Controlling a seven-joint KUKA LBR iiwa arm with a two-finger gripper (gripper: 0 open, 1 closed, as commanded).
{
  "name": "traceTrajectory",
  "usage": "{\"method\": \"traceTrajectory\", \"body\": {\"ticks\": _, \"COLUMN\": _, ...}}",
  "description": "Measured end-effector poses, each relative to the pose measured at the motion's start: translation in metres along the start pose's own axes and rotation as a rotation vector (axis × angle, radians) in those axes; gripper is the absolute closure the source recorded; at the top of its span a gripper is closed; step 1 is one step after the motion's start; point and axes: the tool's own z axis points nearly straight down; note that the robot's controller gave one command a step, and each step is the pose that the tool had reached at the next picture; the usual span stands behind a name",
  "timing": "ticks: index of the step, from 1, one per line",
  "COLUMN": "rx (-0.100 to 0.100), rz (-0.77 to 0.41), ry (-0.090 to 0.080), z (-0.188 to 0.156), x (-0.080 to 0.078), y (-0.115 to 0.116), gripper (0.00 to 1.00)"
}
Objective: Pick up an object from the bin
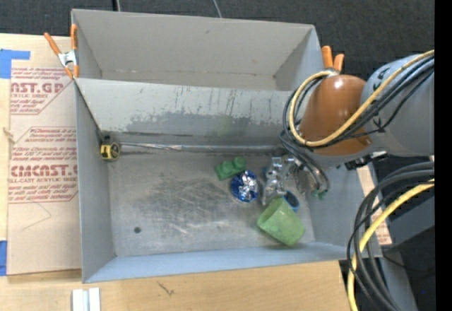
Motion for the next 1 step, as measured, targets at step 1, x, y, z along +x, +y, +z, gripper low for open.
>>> {"method": "traceTrajectory", "body": {"ticks": 1, "rx": 0.001, "rz": 0.000, "ry": 0.007, "z": 0.0031, "x": 0.0028, "y": -0.0011, "gripper": 0.00}}
